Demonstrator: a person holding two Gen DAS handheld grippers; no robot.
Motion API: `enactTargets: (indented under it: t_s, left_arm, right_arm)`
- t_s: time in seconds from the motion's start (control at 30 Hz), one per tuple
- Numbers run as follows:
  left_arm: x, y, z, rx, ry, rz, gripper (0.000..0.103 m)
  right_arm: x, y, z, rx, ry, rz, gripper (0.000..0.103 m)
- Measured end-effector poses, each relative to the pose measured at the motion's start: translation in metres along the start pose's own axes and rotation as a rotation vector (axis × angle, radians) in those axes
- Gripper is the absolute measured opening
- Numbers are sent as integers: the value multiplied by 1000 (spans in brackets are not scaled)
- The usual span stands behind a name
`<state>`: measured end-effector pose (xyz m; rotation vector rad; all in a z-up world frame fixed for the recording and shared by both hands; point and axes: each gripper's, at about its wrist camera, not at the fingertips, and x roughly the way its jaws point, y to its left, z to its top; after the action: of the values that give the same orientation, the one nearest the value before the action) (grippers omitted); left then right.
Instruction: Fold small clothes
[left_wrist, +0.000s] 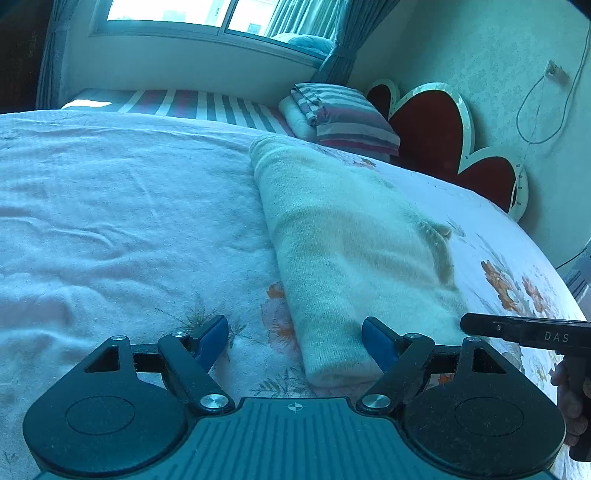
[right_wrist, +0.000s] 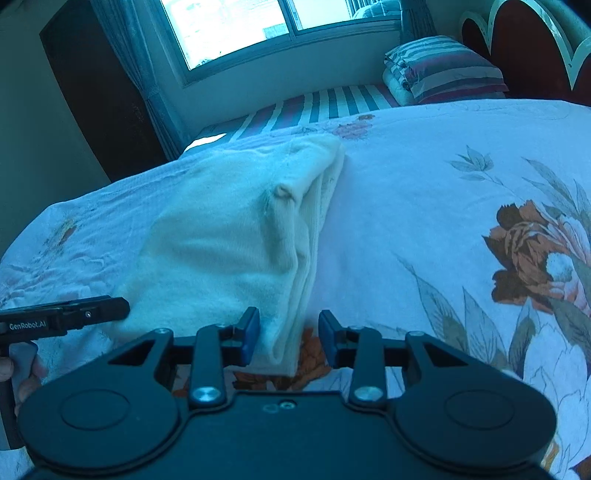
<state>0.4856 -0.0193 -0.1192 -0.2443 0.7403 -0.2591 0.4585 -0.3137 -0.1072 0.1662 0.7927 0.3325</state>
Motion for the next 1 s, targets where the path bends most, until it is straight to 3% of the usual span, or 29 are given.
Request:
enactTargets:
  t_s: [0.4,0.5,0.63,0.73,0.83,0.9,1.0]
  left_arm:
    - [-15,-3,-13,33,19,27,80]
    - [-25,-1,-10,18,5,26,80]
    - [-36,13,-6,-66,-50,-31,80]
    - [-23,23,-5,-153,-21,-84,80]
    - [-13,26,-2,-158,-13,-111,80]
    - [-7,31,4,-181,-12,-151,80]
    - [17,43,19,-225,19,-213,80]
  right_arm:
    - [-1,-5,-10,55,0,-9,37]
    - [-15,-4,-10,81,-40,8,38]
    - [-30,-7,-12,111,-100,46,39]
    - [-15,-12,-13,134,-58,50,39]
    - [-10,-14,-12,161,-54,61,37]
    - [-15,-19,-6,187,-98,102,39]
    - [-7,-44,10,295,-129,178,64]
